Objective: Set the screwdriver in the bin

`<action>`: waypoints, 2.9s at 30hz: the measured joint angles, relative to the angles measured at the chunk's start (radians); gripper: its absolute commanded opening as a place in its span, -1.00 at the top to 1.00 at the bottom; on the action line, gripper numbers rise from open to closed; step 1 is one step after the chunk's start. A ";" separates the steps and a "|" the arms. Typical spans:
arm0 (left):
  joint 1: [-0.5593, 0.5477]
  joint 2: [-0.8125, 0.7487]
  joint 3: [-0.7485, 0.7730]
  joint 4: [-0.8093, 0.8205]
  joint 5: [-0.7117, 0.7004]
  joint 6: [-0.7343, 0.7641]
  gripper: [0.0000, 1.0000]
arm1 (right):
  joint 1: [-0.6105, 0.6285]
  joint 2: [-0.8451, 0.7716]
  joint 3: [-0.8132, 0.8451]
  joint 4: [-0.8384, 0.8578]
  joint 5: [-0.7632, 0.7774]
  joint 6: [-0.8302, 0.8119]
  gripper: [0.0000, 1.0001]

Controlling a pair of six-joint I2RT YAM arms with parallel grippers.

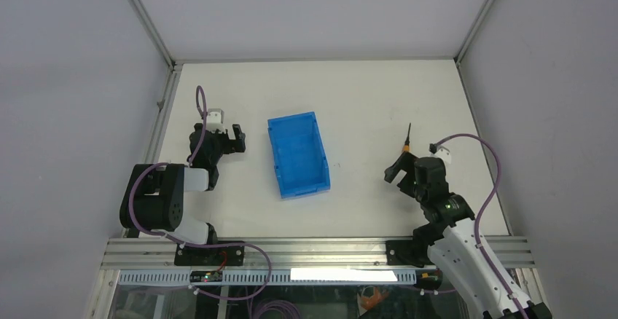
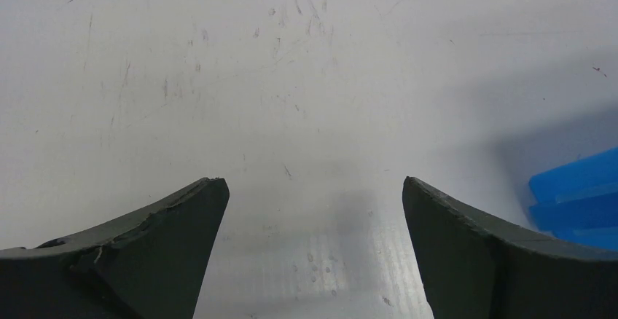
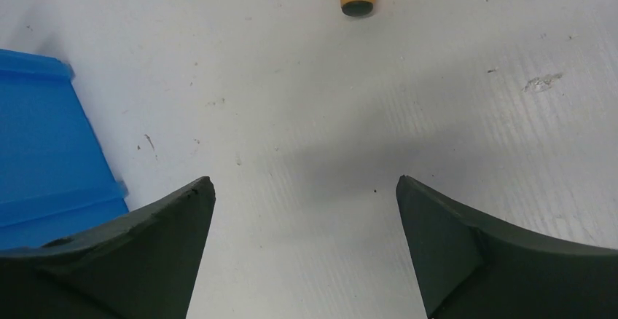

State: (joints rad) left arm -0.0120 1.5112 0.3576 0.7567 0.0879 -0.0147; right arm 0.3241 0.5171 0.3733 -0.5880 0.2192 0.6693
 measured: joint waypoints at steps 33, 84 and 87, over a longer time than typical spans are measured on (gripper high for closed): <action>0.000 0.000 0.000 0.000 0.000 0.000 -0.98 | -0.269 1.361 1.426 -0.605 -0.105 -0.352 -0.81; 0.000 0.000 0.000 0.000 0.000 0.000 -0.98 | 0.230 1.380 1.633 -0.898 -0.105 -0.251 1.00; 0.000 0.000 0.000 0.000 0.000 0.000 -0.98 | 0.373 1.440 1.758 -0.892 -0.114 -0.226 1.00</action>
State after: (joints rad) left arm -0.0120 1.5112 0.3576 0.7567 0.0879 -0.0147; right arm 0.6971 1.9572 2.1315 -1.4803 0.1051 0.4435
